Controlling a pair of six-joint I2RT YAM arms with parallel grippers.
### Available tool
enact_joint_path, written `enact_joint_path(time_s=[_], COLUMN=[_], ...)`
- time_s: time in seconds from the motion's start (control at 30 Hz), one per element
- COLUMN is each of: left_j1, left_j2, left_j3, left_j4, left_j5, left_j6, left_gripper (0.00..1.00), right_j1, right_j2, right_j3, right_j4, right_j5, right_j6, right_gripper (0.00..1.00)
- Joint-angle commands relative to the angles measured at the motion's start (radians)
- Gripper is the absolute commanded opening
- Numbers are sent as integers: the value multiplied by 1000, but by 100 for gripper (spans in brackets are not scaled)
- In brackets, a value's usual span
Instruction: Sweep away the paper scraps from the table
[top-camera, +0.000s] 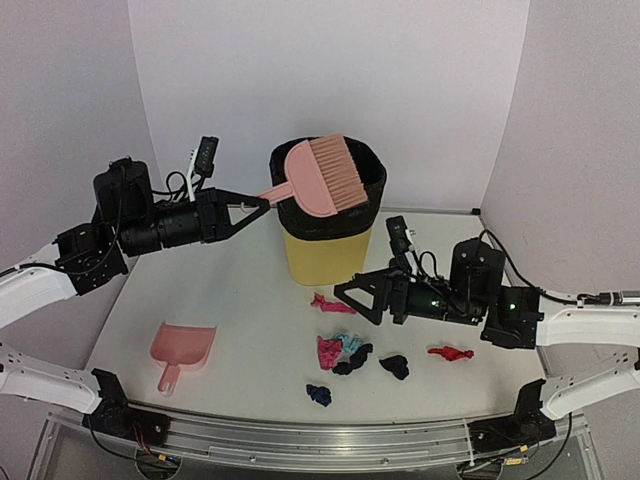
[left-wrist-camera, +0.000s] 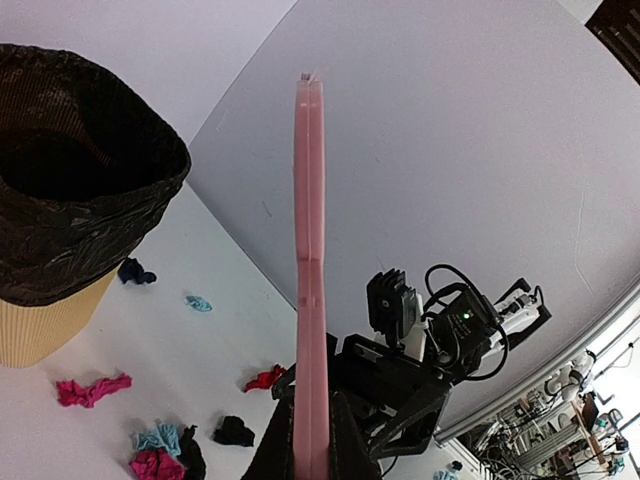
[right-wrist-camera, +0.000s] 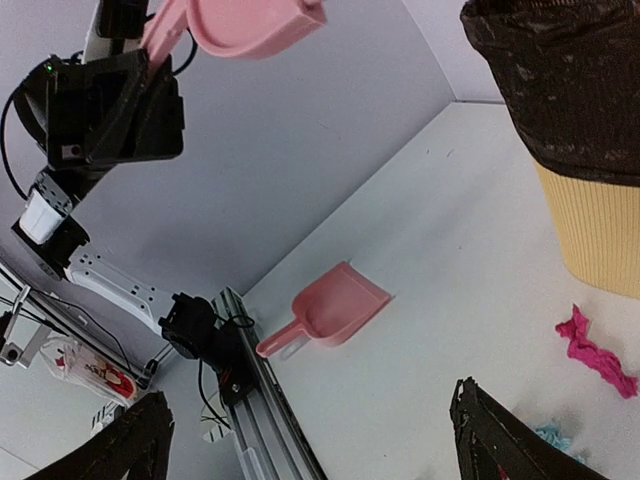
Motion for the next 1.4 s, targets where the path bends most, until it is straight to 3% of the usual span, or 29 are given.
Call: enact_joint_path(time_s=[0.0,0.27,0.77,1.03,1.17,1.37], left_j1=[-23,-44,-52,-53,-54,-54], left_j2=[48,116,97,88,95,92], left_j3=[-18,-19,-128,-179,-193,-206], left_j4=[336,466,599,660,696,703], left_j5=[-3,-12,-47,-97,-92,-90], left_j6=[-39,-50,-115,-168,-181,-191], left_gripper=[0,0,0,0,0,0], right_j1=[-1,-1,-1,-1,-1,-1], right_j2=[61,191,343,393,414,428], right_j3=[86,208,256,296,321,321], right_j4=[262,414,719,800,806,812], right_j5=[28,86,273,308,295,307], right_j6=[43,87,188,256,273,289], right_gripper=[93,88,85,80,71,37])
